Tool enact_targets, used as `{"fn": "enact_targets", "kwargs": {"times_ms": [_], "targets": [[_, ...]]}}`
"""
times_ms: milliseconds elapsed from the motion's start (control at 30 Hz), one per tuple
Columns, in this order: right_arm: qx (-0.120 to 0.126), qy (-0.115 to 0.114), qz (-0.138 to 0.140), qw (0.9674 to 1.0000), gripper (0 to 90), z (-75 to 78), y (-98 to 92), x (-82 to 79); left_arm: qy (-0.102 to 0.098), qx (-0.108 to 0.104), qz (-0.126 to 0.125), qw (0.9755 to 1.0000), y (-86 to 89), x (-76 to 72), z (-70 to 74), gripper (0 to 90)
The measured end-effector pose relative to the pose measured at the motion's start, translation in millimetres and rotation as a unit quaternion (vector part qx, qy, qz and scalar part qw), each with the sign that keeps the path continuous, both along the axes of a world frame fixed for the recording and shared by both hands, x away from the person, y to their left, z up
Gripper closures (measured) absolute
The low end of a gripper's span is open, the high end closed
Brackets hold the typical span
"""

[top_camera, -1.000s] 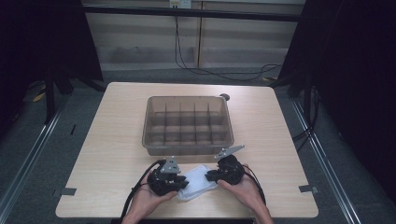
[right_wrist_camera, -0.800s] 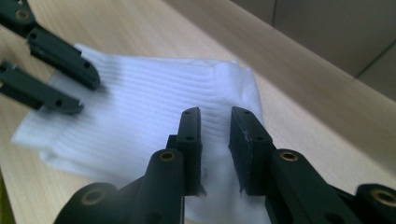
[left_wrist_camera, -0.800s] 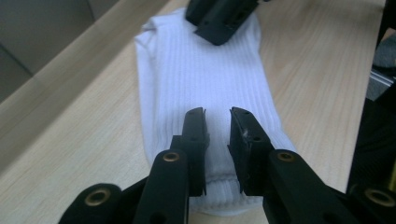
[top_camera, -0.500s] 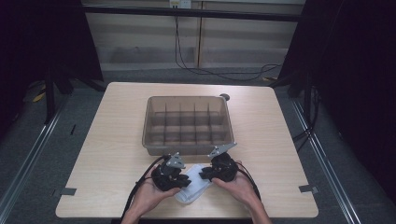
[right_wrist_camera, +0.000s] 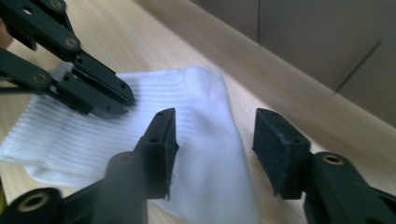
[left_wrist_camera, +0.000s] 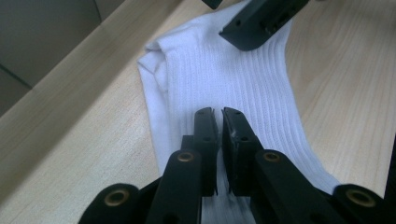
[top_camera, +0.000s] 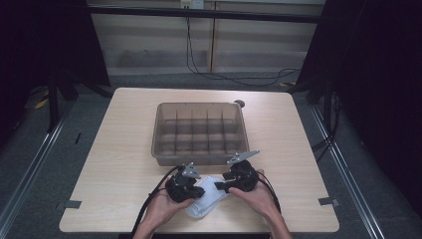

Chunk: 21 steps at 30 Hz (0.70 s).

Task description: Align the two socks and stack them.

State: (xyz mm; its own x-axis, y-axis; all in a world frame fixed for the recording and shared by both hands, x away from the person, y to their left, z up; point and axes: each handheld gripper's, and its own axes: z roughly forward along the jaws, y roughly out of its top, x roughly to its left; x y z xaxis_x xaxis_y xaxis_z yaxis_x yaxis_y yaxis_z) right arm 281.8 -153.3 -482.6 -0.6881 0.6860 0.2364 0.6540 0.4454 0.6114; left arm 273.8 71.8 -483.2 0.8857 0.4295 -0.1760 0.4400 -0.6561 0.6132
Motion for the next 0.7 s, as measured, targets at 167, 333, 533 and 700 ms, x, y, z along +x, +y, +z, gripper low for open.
{"fn": "enact_targets", "kwargs": {"times_ms": [167, 333, 533, 700], "targets": [[0.007, 0.016, -0.001, 0.9999, 45.5, -8.6, 2.4, 2.0, 0.000, -0.020, 0.003, 0.9998, 4.2, -0.3, -3.7, 85.2], [0.015, 0.018, 0.007, 0.9997, 58.8, -9.6, 7.0, -0.5, 0.002, -0.016, 0.004, 0.9999, 4.1, -0.2, -3.5, 85.3], [0.023, 0.019, 0.019, 0.9994, 74.9, -9.0, 8.9, -2.2, -0.005, -0.007, -0.001, 1.0000, 1.7, -2.6, -2.4, 85.5], [0.027, 0.004, 0.023, 0.9994, 78.7, 0.0, 10.7, -3.9, -0.005, -0.007, -0.001, 1.0000, 1.5, -2.5, -2.5, 85.5]]}}
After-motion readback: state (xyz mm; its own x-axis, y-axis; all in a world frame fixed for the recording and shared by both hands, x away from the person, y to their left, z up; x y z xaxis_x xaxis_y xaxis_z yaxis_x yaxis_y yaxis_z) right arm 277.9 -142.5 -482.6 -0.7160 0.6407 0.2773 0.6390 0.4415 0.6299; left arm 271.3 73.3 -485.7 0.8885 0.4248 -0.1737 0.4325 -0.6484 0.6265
